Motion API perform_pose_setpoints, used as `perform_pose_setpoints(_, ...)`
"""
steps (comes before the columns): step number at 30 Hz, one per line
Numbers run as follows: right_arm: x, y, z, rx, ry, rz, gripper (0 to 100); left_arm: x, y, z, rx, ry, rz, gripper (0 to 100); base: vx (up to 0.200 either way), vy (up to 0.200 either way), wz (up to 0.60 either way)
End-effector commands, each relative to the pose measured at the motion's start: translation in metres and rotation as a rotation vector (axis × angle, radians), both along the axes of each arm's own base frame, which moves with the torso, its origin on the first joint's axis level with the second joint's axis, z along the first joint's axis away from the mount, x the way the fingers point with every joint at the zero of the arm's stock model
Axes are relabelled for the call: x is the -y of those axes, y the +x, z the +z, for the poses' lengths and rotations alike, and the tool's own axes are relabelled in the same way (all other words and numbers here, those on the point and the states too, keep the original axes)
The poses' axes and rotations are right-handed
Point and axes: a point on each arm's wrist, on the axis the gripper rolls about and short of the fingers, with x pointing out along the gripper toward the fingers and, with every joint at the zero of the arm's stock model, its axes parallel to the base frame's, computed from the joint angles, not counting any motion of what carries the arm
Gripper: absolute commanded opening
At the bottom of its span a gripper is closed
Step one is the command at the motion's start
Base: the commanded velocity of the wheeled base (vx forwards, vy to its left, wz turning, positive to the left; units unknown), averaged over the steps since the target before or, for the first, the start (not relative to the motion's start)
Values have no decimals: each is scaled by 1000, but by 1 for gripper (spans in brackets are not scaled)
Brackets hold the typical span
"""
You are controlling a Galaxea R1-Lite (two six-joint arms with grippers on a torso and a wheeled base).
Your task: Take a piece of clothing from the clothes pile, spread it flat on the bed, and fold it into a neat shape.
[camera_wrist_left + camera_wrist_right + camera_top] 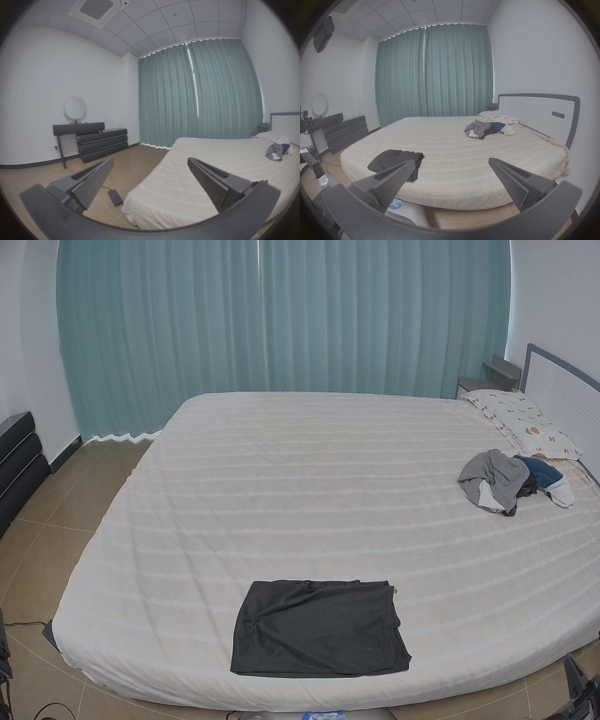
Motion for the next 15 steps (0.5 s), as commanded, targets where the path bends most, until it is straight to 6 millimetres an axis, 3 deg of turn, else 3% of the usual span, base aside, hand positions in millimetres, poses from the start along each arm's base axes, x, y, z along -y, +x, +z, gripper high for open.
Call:
perform_pose_setpoints(1,0,-2,-1,91,-7,-8,100,1,-8,-20,41,14,28,100,0,0,0)
perform_pose_setpoints(6,0,9,-10,177,-14,-6,100,1,-4,-26,45,11,19,100,0,0,0)
perform_pose_setpoints(7,0,18,-24,212,-29,-11,100,2,1,-33,69,24,-13,100,0,0,0)
perform_pose_setpoints(15,-1,18,-24,206,-20,3,100,6,5,-34,117,67,-221,100,0,0,0)
